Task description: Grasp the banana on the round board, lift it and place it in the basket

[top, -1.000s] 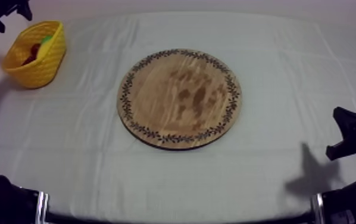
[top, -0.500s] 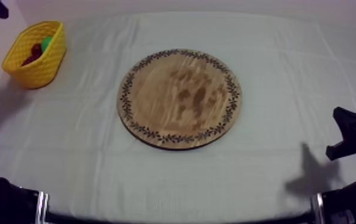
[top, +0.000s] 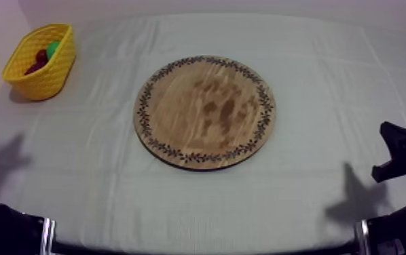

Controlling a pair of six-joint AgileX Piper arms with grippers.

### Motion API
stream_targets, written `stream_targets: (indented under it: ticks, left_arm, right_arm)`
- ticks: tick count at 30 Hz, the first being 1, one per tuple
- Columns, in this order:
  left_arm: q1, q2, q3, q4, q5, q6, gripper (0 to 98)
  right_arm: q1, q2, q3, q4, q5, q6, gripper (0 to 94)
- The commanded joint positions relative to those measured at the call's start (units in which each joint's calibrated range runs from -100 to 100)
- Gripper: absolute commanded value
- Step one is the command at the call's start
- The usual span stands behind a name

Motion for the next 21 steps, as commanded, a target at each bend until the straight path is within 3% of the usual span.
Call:
stream_targets:
  ticks: [1,8,21]
  left_arm:
    - [0.02,-7.60,11.16,0.20,-4.62,0.00,0.2]
    - [0.05,-19.41,27.56,0.62,-10.98,1.81,0.1]
    - [0.01,-33.17,41.06,0.41,-12.89,3.22,0.1]
  right_arm:
    - [0.01,0.03,-0.03,0.00,-0.01,0.00,0.2]
    - [0.01,0.03,-0.03,0.00,-0.01,0.00,0.2]
    - [0.01,0.03,-0.03,0.00,-0.01,0.00,0.2]
